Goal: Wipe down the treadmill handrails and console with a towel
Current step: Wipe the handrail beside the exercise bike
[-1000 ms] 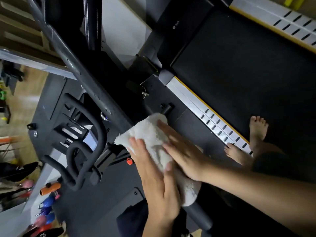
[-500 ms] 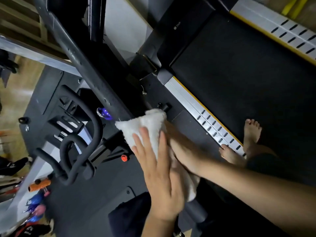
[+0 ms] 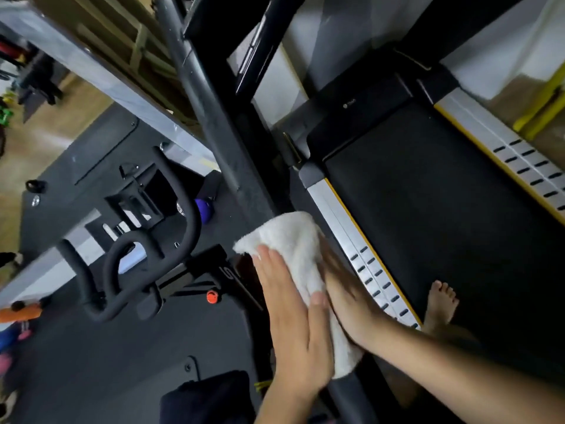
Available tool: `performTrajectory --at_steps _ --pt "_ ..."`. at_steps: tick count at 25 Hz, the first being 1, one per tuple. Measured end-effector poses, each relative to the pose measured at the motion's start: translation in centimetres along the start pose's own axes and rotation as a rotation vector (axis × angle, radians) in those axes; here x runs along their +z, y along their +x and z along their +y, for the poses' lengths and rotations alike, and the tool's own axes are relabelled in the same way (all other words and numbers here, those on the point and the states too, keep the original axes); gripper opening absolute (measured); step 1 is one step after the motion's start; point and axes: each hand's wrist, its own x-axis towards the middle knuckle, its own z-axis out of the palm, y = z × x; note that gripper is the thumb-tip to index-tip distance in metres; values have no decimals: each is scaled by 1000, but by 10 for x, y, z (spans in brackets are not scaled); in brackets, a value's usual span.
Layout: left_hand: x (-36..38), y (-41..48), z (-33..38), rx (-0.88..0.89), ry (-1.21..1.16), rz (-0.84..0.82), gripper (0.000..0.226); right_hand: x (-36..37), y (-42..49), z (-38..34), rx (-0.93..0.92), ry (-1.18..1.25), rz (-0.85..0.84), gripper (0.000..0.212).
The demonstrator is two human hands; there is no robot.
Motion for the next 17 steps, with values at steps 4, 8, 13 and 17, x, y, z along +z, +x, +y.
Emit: performTrajectory --at_steps 4,8,13,17 --pt "-3 15 -14 38 122 -22 67 -5 21 6 56 30 37 49" --pt "-2 56 -10 -8 190 28 63 -1 49 -34 -10 14 33 27" --pt "6 -30 -11 -145 -365 63 65 15 -20 -23 -7 -168 80 51" --pt "-1 17 -25 -310 -479 73 73 14 32 -40 -76 -566 85 67"
